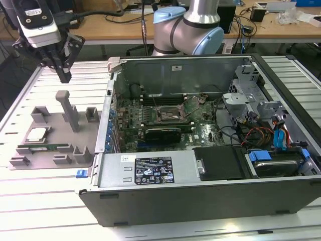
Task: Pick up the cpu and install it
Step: 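Reach for the cpu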
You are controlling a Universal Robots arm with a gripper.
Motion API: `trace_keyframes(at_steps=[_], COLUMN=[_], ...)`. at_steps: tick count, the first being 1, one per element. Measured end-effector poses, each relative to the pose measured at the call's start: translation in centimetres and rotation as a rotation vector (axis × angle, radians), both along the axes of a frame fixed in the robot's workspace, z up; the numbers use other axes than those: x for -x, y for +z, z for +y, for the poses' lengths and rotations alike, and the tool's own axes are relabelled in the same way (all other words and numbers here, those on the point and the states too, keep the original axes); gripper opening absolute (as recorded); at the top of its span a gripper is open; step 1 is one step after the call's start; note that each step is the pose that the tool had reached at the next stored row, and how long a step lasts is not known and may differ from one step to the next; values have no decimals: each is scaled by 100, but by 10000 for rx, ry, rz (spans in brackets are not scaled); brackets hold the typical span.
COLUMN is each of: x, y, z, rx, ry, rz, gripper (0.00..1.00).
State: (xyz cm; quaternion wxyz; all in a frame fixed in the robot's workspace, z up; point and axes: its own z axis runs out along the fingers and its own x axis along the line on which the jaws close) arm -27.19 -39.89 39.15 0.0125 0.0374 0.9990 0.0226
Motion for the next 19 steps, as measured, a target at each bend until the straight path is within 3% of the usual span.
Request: trace_keyframes(at_steps=[5,12,19], x=[145,268,468], y=[-6,-15,-101], z=[0,0,0], rx=[0,0,0], ry=[0,0,0], rz=[-1,0,-1], gripper=[11,11,11])
